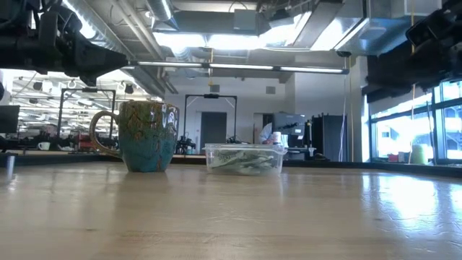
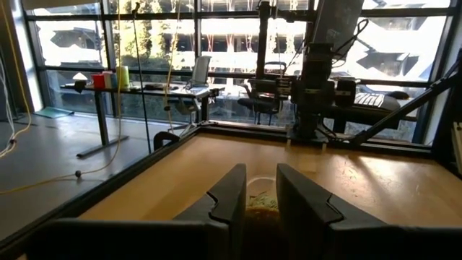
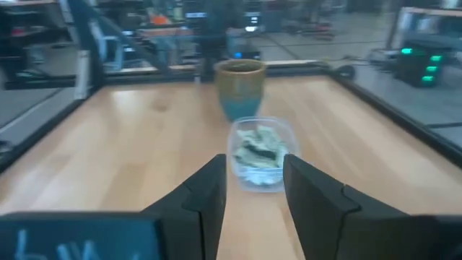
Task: Pick and place items into bin
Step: Return to Home Position
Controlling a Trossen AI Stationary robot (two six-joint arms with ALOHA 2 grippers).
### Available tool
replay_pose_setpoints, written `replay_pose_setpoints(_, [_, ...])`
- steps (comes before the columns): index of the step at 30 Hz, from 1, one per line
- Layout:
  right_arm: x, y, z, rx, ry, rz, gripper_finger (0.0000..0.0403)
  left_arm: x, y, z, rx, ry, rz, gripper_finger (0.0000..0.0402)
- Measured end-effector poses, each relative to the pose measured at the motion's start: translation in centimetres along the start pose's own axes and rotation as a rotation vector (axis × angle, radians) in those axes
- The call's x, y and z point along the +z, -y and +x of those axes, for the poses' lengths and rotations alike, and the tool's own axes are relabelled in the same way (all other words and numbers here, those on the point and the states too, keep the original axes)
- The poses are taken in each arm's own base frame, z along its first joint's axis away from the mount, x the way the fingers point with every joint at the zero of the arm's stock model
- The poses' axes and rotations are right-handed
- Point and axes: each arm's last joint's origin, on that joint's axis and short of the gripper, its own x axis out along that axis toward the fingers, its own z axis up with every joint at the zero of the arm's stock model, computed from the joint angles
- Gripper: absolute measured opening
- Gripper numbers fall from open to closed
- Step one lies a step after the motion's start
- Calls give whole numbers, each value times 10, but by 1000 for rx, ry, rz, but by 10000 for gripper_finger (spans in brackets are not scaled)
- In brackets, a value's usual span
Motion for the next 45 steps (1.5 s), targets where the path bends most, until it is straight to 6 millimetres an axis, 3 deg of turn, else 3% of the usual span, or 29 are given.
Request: replay_pose_setpoints(45, [-3, 1, 1, -43, -7, 54, 141, 0, 0, 0, 0, 0, 0, 72])
